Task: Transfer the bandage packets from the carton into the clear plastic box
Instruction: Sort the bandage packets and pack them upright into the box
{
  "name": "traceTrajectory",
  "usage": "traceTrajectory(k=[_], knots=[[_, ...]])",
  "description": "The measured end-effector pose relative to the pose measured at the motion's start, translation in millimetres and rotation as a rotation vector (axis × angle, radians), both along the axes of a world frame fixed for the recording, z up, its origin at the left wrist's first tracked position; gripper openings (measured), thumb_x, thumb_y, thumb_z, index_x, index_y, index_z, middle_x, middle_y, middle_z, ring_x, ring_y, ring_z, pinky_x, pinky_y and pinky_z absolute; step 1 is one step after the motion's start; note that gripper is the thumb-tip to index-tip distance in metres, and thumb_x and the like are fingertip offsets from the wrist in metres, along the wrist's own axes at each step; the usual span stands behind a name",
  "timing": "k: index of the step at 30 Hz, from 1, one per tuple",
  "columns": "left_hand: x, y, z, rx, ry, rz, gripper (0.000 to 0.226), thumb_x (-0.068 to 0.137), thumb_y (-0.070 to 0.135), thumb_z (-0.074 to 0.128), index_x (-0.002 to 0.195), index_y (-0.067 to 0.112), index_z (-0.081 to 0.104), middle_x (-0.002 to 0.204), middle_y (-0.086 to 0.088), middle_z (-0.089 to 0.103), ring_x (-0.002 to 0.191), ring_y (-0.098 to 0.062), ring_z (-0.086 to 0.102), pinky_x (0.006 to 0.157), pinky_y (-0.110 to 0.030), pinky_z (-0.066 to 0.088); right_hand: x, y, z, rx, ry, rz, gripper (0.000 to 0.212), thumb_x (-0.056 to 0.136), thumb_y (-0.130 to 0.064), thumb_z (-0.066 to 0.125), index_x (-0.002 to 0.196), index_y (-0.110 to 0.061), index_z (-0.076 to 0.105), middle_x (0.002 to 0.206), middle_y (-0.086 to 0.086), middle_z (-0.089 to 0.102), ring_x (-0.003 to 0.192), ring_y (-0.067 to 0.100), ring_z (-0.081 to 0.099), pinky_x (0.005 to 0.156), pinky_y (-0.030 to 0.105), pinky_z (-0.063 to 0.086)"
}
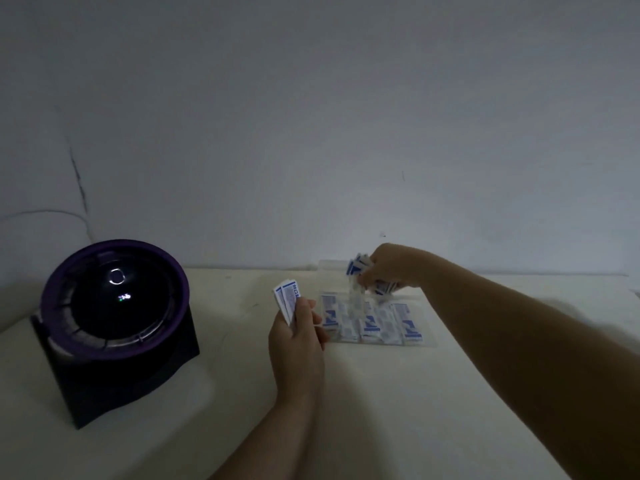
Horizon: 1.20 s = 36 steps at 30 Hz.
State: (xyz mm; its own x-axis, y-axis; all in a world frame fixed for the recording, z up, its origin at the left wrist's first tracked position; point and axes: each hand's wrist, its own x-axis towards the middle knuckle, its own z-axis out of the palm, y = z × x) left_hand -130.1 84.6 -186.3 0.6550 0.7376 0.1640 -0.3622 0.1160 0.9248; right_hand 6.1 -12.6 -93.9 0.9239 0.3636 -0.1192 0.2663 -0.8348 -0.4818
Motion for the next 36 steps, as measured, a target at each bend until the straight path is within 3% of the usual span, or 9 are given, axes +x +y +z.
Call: traceTrajectory(k=[4, 7, 11, 18, 23, 29, 33, 36], knots=[[1.7, 2.2, 1.4, -0.017, 0.005, -0.008, 0.026, 0.098, 0.020, 0.046, 0.076, 0.009, 0.056, 0.058, 0.003, 0.049, 0.037, -0.002, 0.041, 0.039, -0.014, 0.034, 5.5, 13.8, -8.4, -0.203, 0.016, 0.023, 0.046, 0.084, -0.029, 0.069, 0.114, 0.004, 0.058, 0.104, 0.015, 0.061, 0.091, 0.024, 0.058, 0.090, 0.036, 0.050], [2.3, 2.9, 1.4, -0.024, 0.006, -0.016, 0.027, 0.098, 0.021, 0.046, 0.076, 0.009, 0.056, 0.057, 0.003, 0.048, 0.037, -0.003, 0.041, 0.040, -0.015, 0.035, 10.1, 19.9, -11.8, -0.242, 0.058, 0.019, 0.044, 0.082, -0.027, 0.071, 0.112, 0.005, 0.061, 0.100, 0.015, 0.063, 0.088, 0.024, 0.059, 0.092, 0.035, 0.051], [1.7, 3.1, 1.7, -0.014, -0.002, -0.010, 0.026, 0.098, 0.020, 0.046, 0.076, 0.009, 0.056, 0.055, 0.004, 0.048, 0.038, -0.002, 0.042, 0.040, -0.015, 0.035, 10.7, 24.5, -12.4, -0.277, 0.047, 0.026, 0.038, 0.079, -0.024, 0.075, 0.102, 0.004, 0.063, 0.091, 0.014, 0.061, 0.084, 0.024, 0.061, 0.085, 0.029, 0.052], [1.7, 2.8, -0.7, -0.012, -0.005, -0.014, 0.026, 0.098, 0.020, 0.047, 0.076, 0.009, 0.057, 0.054, 0.006, 0.048, 0.039, -0.004, 0.043, 0.042, -0.016, 0.036, 4.6, 28.5, -11.5, -0.457, -0.042, 0.067, 0.032, 0.075, -0.025, 0.076, 0.070, -0.008, 0.050, 0.063, 0.002, 0.044, 0.054, 0.012, 0.041, 0.048, 0.019, 0.036], [2.7, 3.4, -1.5, -0.004, 0.000, -0.019, 0.026, 0.098, 0.020, 0.047, 0.077, 0.009, 0.056, 0.055, 0.004, 0.047, 0.039, -0.004, 0.042, 0.041, -0.016, 0.035, 2.0, 32.0, -9.8, -0.472, -0.041, 0.139, 0.029, 0.080, -0.027, 0.072, 0.092, -0.005, 0.059, 0.073, 0.003, 0.049, 0.067, 0.015, 0.049, 0.062, 0.023, 0.042], [2.7, 3.8, 2.1, -0.004, -0.016, -0.043, 0.026, 0.098, 0.019, 0.046, 0.076, 0.008, 0.055, 0.056, 0.003, 0.048, 0.039, -0.005, 0.042, 0.041, -0.017, 0.035, 0.8, 32.2, -5.5, -0.482, -0.147, 0.140, 0.029, 0.087, -0.030, 0.065, 0.091, -0.003, 0.057, 0.071, 0.002, 0.047, 0.060, 0.012, 0.047, 0.052, 0.019, 0.039], [1.7, 5.0, 0.6, 0.011, -0.011, -0.038, 0.024, 0.098, 0.018, 0.046, 0.079, 0.008, 0.057, 0.056, 0.003, 0.049, 0.040, -0.004, 0.043, 0.041, -0.017, 0.035, 0.6, 30.7, -1.6, -0.445, -0.208, 0.126, 0.045, 0.086, -0.033, 0.065, 0.111, 0.004, 0.057, 0.086, 0.007, 0.051, 0.082, 0.018, 0.050, 0.069, 0.026, 0.043], [1.0, 4.0, -0.3, 0.020, -0.005, -0.045, 0.024, 0.098, 0.017, 0.046, 0.078, 0.009, 0.056, 0.056, 0.002, 0.049, 0.040, -0.004, 0.042, 0.041, -0.017, 0.035, 1.6, 27.0, -2.0, -0.425, -0.184, 0.130, 0.046, 0.086, -0.033, 0.065, 0.114, 0.003, 0.058, 0.091, 0.008, 0.052, 0.083, 0.018, 0.051, 0.057, 0.020, 0.038]])
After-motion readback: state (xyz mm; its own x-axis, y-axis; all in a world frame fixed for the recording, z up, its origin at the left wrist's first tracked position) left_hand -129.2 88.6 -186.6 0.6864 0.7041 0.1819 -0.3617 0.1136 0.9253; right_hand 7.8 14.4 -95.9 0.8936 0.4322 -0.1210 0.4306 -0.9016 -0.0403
